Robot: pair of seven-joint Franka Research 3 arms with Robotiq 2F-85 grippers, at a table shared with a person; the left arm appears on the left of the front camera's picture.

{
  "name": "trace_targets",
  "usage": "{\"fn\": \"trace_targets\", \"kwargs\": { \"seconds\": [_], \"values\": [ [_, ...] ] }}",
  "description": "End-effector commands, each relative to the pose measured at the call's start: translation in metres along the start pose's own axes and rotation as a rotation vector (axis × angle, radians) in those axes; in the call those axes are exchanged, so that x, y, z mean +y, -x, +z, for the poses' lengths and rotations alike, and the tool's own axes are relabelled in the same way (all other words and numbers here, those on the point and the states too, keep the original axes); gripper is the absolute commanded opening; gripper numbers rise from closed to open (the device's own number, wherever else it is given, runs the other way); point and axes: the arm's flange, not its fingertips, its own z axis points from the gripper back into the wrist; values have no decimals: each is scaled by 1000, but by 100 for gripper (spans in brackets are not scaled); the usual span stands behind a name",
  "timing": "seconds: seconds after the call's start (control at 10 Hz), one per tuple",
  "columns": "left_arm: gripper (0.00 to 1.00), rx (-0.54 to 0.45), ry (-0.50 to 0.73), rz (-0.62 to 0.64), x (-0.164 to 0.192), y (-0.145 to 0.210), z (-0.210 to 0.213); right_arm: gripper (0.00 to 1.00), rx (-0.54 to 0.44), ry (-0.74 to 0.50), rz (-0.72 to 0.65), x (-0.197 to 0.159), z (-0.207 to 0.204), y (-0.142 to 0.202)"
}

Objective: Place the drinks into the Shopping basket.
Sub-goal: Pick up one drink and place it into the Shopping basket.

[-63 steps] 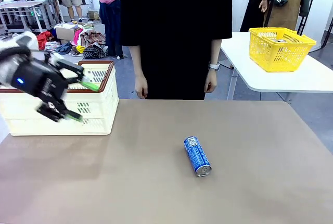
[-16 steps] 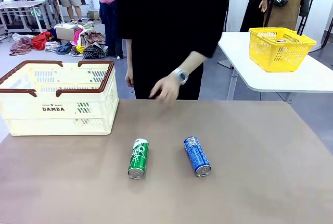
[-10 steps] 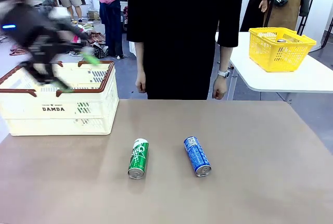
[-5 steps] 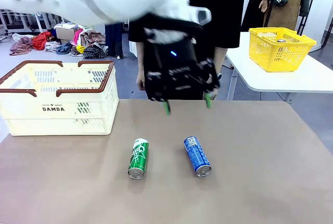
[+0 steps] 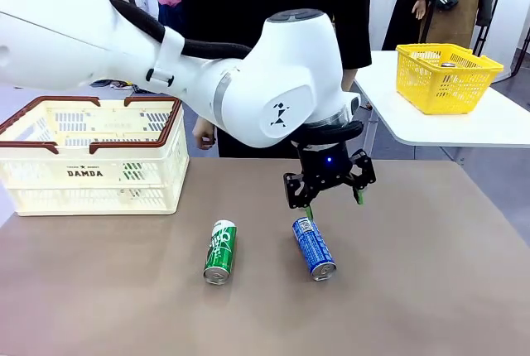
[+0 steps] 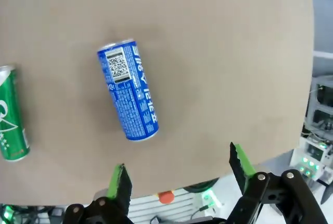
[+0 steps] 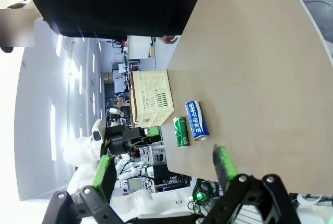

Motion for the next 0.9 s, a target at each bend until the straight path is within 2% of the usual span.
{"fn": "trace_targets", "kwargs": {
  "seconds": [0.0,0.3,0.5,0.8],
  "values": [
    [100,8,-28,-44,-2,18,21,100,-1,-4,9,2,0,0],
    [100,-3,-14,-26,-6,14,10,100,-1,-4,9,2,0,0],
    [100,4,-83,-73,-4,4,-16,100,-1,-4,9,2,0,0],
    [100,-15,-178,-43,5,-7,-57,100,-1,-4,9,2,0,0]
  ]
}}
